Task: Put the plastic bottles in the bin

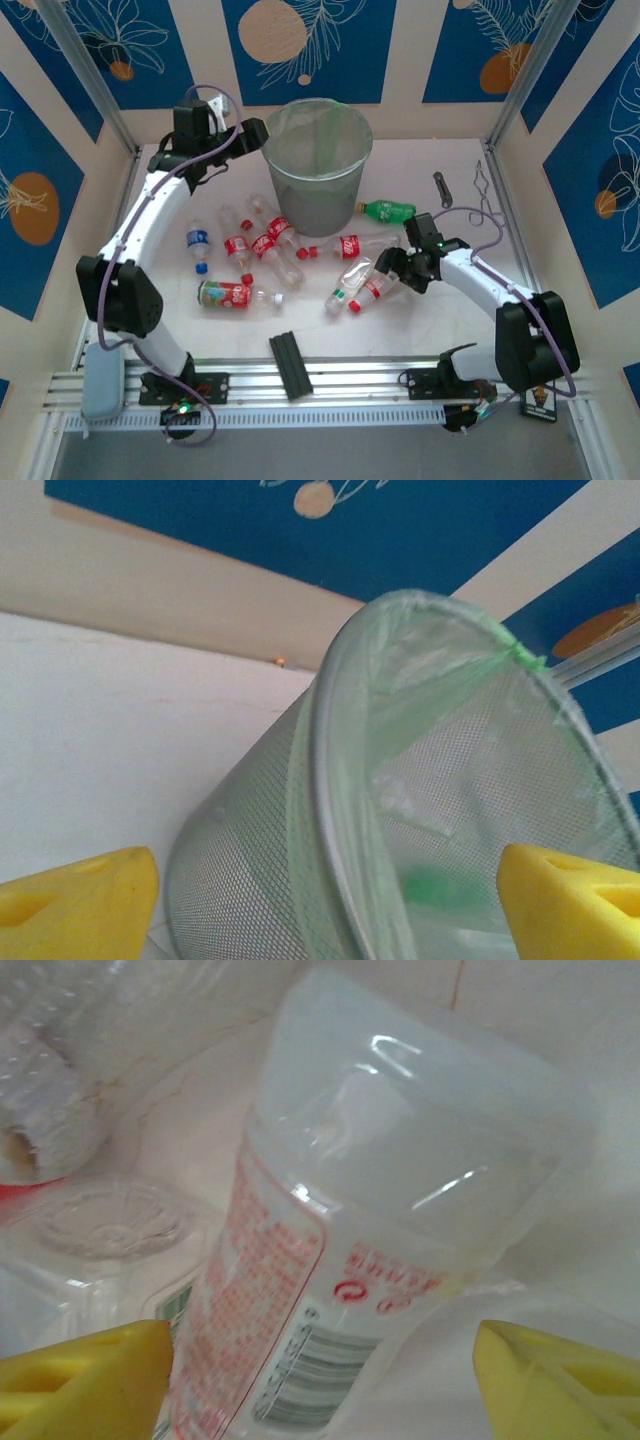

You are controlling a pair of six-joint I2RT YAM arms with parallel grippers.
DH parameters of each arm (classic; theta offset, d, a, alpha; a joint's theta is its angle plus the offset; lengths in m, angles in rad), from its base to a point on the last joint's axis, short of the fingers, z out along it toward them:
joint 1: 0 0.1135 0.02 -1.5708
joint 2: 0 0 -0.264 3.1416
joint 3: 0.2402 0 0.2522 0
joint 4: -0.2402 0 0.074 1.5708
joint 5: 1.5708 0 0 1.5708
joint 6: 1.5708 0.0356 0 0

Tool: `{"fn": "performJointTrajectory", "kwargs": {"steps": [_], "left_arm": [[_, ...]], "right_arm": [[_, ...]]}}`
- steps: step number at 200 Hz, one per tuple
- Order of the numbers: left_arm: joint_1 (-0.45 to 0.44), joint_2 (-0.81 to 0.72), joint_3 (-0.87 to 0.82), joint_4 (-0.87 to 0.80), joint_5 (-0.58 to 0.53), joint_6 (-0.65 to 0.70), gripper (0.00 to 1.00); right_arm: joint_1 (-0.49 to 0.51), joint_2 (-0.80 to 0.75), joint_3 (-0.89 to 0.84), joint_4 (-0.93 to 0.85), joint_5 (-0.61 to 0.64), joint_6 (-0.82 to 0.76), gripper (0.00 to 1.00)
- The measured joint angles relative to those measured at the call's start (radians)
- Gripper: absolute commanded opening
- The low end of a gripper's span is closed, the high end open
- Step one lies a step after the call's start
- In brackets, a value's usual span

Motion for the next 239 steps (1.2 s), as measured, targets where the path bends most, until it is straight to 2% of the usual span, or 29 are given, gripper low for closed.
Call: {"fn": "performJointTrajectory", "kwargs": {"steps": [32, 69, 126, 193, 239], "left_arm": [[-0.035, 0.079, 0.035, -0.006, 0.0, 0.0, 0.88], [-0.07, 0.152, 0.123, -0.068, -0.003, 0.026, 0.81], [-0.09, 0.165, 0.162, -0.121, -0.019, 0.08, 0.77], [-0.09, 0.17, 0.164, -0.136, -0.019, 0.111, 0.77], [-0.09, 0.18, 0.177, -0.181, -0.019, 0.16, 0.79]], "right_arm": [[0.0, 0.043, -0.013, 0.06, 0.022, 0.003, 0.74], [0.0, 0.089, -0.018, 0.115, 0.039, 0.005, 0.59], [0.0, 0.056, -0.021, 0.12, 0.067, -0.009, 0.46], [-0.024, -0.087, 0.009, 0.001, 0.089, -0.054, 0.46], [-0.041, -0.191, 0.224, -0.11, 0.116, -0.157, 0.46]]}}
